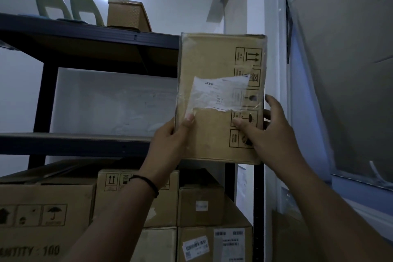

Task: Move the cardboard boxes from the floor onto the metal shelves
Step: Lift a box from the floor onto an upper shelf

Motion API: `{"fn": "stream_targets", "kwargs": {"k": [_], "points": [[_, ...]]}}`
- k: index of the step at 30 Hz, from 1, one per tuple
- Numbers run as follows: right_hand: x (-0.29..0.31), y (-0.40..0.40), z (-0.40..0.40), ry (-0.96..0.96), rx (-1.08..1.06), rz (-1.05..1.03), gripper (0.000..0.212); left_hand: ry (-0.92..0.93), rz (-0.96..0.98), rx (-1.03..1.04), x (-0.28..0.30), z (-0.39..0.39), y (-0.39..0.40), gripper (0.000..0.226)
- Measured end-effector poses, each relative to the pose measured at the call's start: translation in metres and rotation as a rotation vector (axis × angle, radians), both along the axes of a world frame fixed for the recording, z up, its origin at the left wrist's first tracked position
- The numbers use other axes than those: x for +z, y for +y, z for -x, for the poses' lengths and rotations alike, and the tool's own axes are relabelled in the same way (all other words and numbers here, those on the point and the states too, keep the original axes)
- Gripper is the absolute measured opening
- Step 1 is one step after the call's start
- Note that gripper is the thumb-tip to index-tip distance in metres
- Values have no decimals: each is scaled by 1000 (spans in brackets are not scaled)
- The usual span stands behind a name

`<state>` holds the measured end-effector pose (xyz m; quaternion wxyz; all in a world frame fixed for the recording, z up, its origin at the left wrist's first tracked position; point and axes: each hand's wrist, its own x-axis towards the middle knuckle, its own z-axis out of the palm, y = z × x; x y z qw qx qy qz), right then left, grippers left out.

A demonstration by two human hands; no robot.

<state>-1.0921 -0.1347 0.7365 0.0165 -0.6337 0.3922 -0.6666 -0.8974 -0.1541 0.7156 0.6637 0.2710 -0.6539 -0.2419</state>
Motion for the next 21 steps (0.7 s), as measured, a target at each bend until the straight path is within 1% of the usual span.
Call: {"fn": "stream_targets", "kwargs": {"k": [1,3,4,5,8,10,12,15,18,21], "points": [[-1,-2,1,14,-10,7,74,-10,17,-10,0,1,-3,37],[-4,-8,5,35,-30,20,64,-50,32,-37,2,1,-9,23],[-6,-12,7,46,-35,20,63,-80,30,-53,2,1,-11,17],[-7,-14,10,63,-36,13,63,-110,33,-64,2,1,-14,15],[-11,-21,18,94,-26,-73,73,-171,55,-81,1,3,-22,21],[-14,-25,22,99,4,-124,80,-175,72,-75,-1,5,-30,24],[-18,-27,24,104,24,-144,82,-168,89,-60,-2,7,-36,28],[-21,-34,27,51,-26,-83,71,-149,139,-32,-2,11,-44,30],[-21,-48,31,21,-109,-15,61,-135,167,-2,2,19,-59,37],[-17,-65,38,18,-148,49,62,-136,172,9,8,27,-76,40]]}}
